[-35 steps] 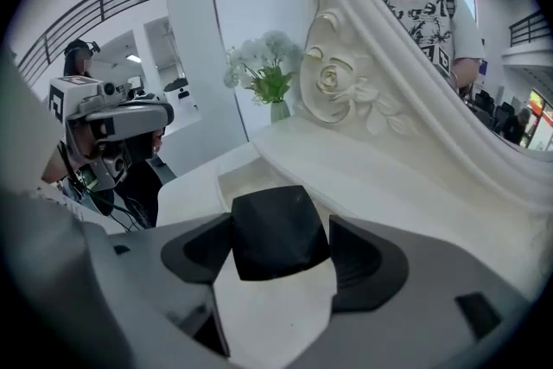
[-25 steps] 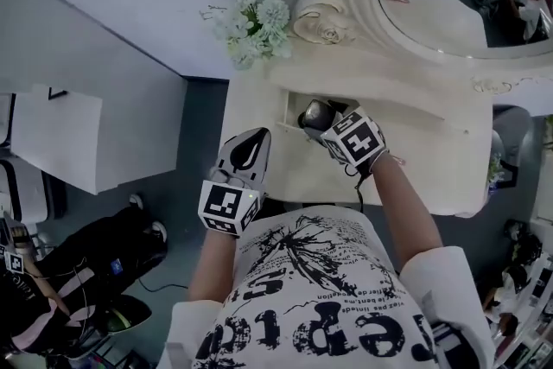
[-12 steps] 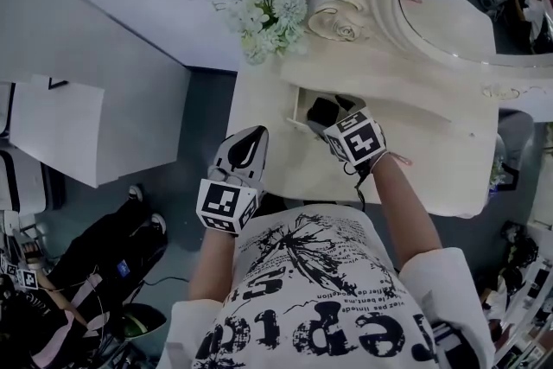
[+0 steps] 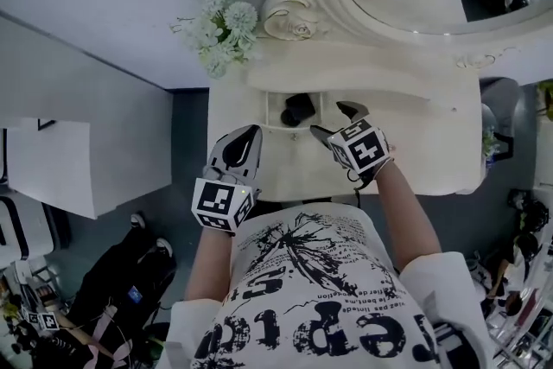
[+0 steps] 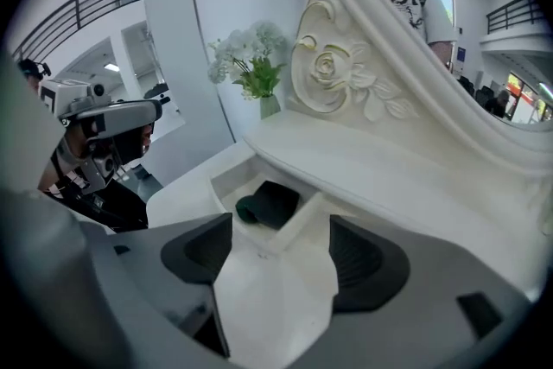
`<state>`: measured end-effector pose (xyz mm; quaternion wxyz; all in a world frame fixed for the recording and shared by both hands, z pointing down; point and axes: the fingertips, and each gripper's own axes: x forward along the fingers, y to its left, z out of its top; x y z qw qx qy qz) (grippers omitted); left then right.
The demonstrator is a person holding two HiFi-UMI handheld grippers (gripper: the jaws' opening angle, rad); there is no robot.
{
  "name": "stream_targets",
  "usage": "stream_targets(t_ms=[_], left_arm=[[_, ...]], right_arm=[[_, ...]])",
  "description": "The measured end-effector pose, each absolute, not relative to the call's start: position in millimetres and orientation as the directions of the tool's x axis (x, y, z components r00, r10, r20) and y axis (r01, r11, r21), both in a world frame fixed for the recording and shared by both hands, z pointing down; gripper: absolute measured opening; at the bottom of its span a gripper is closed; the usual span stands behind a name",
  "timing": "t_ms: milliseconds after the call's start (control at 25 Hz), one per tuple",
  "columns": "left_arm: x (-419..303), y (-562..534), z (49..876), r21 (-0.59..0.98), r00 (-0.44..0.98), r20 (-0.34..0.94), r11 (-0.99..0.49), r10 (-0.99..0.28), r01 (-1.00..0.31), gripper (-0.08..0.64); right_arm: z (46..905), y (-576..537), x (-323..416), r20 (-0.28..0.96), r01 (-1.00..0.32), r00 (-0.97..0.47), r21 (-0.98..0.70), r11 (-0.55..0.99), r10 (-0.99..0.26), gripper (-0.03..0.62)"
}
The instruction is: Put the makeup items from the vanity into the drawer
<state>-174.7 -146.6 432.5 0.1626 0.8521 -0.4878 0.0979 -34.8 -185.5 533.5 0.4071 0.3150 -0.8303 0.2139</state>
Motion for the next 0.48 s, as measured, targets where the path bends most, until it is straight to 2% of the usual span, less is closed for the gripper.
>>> stream_targets(t_ms=[200,480], left_arm=[[-132,-156,432,0.181,0.578,0.321,-0.55,-0.75,-0.815,0.02],[-74,-157,438,0.194,0.635,0.337,-0.609,-0.695,-0.769,0.02]], right_arm=[[548,-166,39,0.848,-0.766,-0.382,-0.069,0.639,-0.367,0.357],[585,-129,121,0.91,-0.799,-0.288,-0.057,0.598,-0.299,0.357]])
